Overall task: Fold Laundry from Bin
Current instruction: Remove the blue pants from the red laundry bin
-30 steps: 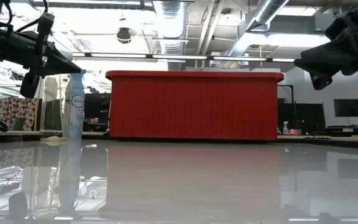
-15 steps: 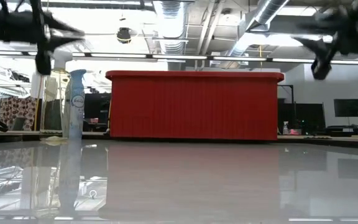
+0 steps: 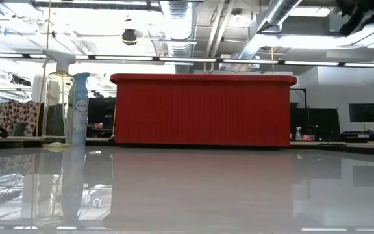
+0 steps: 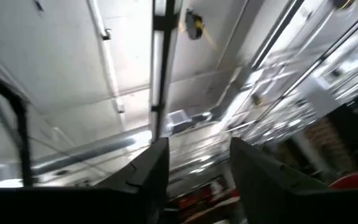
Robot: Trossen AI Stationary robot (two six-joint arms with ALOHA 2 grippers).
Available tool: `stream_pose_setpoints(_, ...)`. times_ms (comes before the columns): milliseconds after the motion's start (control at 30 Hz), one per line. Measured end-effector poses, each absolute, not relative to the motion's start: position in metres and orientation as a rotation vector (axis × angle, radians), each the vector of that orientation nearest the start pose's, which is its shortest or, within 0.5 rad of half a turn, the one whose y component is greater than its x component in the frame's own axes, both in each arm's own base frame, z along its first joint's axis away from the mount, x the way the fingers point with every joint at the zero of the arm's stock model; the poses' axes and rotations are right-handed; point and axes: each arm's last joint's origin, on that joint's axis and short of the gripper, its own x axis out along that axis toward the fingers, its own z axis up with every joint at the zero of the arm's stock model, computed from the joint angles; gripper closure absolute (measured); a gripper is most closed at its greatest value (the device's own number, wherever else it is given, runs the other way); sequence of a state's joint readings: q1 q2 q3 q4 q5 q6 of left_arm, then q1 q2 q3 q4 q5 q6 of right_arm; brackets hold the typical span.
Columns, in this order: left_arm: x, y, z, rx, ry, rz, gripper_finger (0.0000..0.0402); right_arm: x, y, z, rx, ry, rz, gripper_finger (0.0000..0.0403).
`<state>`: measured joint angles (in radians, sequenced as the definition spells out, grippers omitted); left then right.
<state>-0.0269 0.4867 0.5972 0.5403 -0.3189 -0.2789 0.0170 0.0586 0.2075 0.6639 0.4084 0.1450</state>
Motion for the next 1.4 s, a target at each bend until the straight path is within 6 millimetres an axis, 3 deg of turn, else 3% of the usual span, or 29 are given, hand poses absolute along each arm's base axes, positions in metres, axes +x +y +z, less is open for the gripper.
stream_pose_setpoints(100, 0.119, 0.006, 0.409, -0.282, -0.61, 0.22, 0.0258, 0.047, -0.012, 0.3, 0.244, -0.795, -0.38, 0.0154)
stream_pose_setpoints(267, 0.165, 0.009, 0.457, -0.116, -0.37, 0.429, 0.0257, 0.036, -0.013, 0.321, 0.206, -0.751, -0.433, 0.0115)
stream_pose_setpoints(467, 0.214, 0.029, 0.488, 0.264, 0.115, 0.861, 0.0257, 0.034, -0.013, 0.324, 0.203, -0.703, -0.461, 0.0106)
stream_pose_setpoints(600, 0.239, 0.056, 0.496, 0.308, 0.324, 1.049, 0.0257, 0.037, -0.013, 0.32, 0.194, -0.66, -0.465, 0.0106)
stream_pose_setpoints(833, 0.258, 0.135, 0.488, -0.131, 0.389, 1.024, 0.0257, 0.041, -0.013, 0.316, 0.238, -0.613, -0.45, 0.0106)
stream_pose_setpoints(1067, 0.259, 0.218, 0.447, -0.405, 0.532, 1.076, 0.0257, 0.041, -0.013, 0.315, 0.257, -0.61, -0.444, 0.0106)
stream_pose_setpoints(1200, 0.263, 0.249, 0.418, -0.525, 0.621, 1.078, 0.0257, 0.041, -0.013, 0.315, 0.257, -0.61, -0.444, 0.0106)
stream_pose_setpoints(1400, 0.276, 0.275, 0.373, -0.64, 0.78, 1.122, 0.0257, 0.041, -0.013, 0.314, 0.255, -0.602, -0.445, 0.0106)
